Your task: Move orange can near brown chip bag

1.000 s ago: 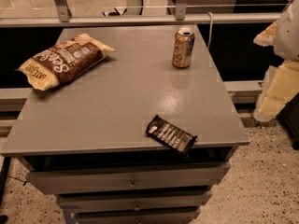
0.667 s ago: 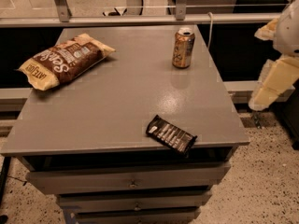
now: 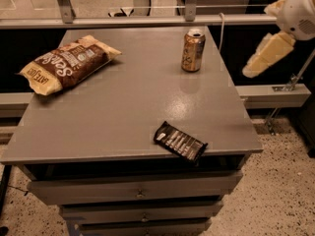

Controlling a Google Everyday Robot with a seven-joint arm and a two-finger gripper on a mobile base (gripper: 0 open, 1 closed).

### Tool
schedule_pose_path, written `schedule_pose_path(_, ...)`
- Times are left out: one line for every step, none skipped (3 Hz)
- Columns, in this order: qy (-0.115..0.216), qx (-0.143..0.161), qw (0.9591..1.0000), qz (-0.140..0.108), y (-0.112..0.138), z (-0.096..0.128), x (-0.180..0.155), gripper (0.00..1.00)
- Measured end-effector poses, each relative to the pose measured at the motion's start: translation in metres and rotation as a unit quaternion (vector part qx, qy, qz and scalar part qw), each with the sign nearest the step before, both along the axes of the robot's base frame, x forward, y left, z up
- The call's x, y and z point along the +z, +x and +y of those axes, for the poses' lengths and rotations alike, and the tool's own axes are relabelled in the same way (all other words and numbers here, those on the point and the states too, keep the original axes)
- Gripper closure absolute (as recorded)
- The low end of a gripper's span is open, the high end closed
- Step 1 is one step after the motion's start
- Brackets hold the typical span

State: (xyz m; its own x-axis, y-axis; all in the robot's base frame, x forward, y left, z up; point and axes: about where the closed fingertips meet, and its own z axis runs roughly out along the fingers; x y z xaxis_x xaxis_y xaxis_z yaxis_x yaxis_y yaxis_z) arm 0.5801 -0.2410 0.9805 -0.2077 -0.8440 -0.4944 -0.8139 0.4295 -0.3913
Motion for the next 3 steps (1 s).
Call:
schedule_pose_path(0.077, -0.011, 0.9969, -0.018, 0.052, 0.005, -0.001, 0.0)
schedule_pose_path(0.167, -0.011, 0.9859, -0.009, 0.092, 0.02, -0.018, 0.0)
schedule_pose_path(0.235, 0.002, 0.9721, 0.005, 0.121, 0.04, -0.039, 0.0)
